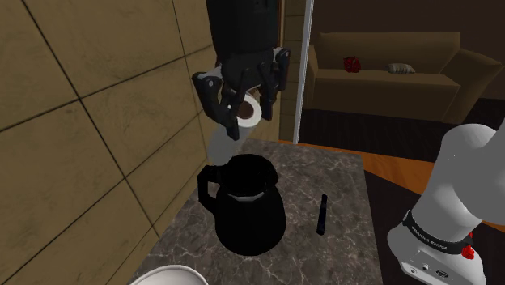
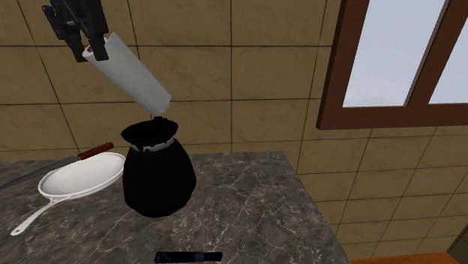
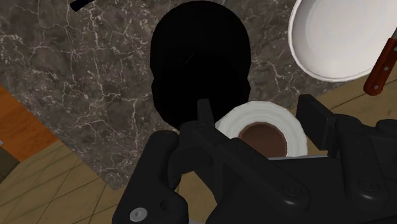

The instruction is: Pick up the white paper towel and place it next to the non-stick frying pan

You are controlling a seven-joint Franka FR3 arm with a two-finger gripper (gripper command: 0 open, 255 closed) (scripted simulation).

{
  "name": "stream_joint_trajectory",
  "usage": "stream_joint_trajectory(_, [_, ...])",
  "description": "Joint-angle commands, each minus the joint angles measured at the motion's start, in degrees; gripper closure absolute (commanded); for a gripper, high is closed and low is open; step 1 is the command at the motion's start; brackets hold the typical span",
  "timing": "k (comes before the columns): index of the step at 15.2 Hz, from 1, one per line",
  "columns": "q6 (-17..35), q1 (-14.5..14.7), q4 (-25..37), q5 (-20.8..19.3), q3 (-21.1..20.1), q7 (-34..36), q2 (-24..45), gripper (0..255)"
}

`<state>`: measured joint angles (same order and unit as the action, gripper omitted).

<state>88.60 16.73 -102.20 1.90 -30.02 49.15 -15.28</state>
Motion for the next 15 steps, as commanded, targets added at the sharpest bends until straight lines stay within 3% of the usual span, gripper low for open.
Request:
stream_joint_trajectory(1, [-1.65, 0.92, 0.41, 0.95, -1.11, 1.96, -1.33, 255])
stream_joint_trajectory(14, [-12.51, 5.6, 11.64, 4.17, -12.43, 18.86, -1.45, 255])
stream_joint_trajectory(15, [-11.69, 5.69, 10.4, 4.45, -12.23, 18.65, -1.97, 255])
